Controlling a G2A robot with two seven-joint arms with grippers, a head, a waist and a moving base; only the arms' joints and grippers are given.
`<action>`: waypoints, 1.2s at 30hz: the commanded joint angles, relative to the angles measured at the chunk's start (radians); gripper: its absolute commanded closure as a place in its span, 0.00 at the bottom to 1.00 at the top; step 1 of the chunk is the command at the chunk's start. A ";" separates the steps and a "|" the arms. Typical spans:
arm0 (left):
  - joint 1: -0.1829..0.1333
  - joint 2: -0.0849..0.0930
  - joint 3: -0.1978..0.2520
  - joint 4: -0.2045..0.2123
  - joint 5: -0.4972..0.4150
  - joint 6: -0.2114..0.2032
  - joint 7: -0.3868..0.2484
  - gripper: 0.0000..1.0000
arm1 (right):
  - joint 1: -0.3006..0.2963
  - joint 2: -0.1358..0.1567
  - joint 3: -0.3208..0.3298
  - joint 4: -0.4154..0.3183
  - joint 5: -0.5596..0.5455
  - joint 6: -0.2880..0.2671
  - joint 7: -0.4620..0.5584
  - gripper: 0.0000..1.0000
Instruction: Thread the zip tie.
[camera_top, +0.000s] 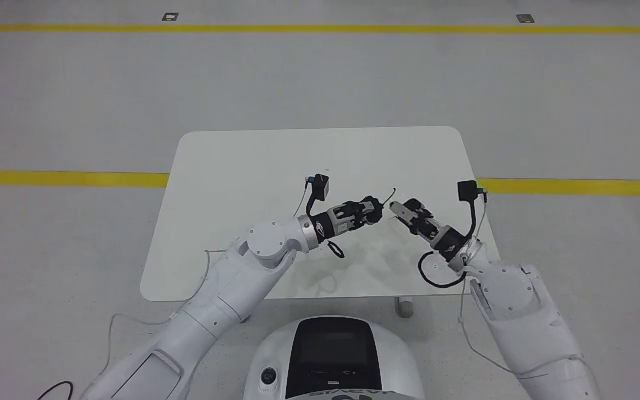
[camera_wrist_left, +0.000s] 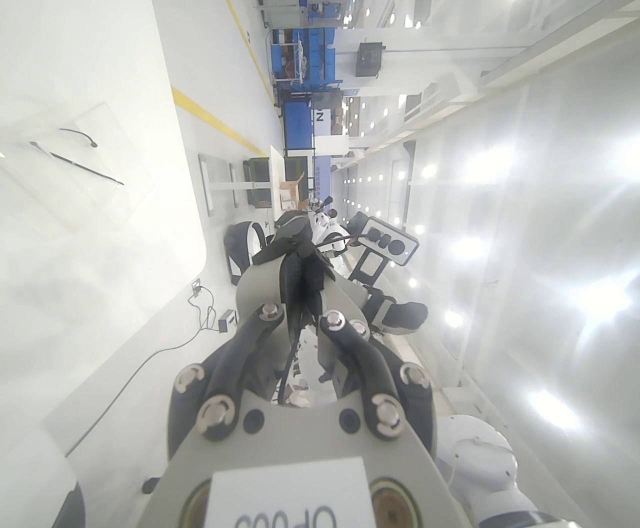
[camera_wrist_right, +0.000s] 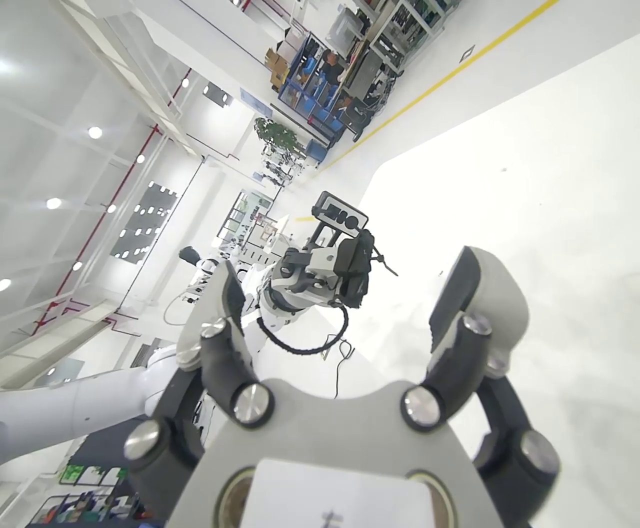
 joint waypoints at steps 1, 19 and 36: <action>0.011 0.000 -0.016 -0.005 -0.069 -0.010 -0.019 1.00 | 0.014 0.001 0.015 0.033 0.078 -0.003 0.025 0.00; -0.017 -0.006 -0.050 0.086 -0.348 -0.001 -0.280 1.00 | 0.279 0.014 0.063 0.543 0.835 0.045 0.811 0.00; -0.041 -0.036 -0.015 0.133 -0.567 -0.035 -0.499 1.00 | 0.302 0.007 -0.004 0.610 1.047 0.180 0.890 0.00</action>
